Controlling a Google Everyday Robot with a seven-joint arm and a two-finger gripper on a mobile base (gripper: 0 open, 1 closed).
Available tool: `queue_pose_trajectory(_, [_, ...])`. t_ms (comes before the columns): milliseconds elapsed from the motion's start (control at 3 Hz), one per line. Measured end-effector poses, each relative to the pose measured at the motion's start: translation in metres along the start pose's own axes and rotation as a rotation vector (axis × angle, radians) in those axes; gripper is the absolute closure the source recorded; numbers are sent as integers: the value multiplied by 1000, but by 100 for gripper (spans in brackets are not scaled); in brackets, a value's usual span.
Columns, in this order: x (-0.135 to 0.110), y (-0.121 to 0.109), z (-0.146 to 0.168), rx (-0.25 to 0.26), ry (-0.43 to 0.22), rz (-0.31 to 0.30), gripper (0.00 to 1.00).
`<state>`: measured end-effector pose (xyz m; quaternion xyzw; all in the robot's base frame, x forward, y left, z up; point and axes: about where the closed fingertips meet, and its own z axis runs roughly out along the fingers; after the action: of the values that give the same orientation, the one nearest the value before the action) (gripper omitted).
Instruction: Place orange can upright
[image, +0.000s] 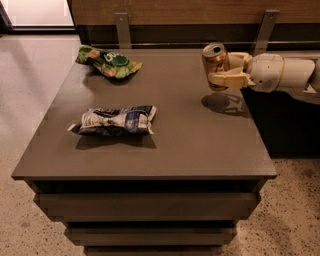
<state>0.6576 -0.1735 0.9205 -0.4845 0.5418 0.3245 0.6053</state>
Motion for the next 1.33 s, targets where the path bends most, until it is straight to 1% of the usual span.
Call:
queue_pose_trajectory(333, [22, -28, 3, -7, -9, 34, 100])
queue_pose_trajectory(667, [39, -55, 9, -11, -8, 41, 100])
queue_pose_trajectory(1000, [26, -69, -1, 23, -16, -4, 100])
queue_pose_trajectory(1333, [11, -53, -13, 23, -19, -14, 85])
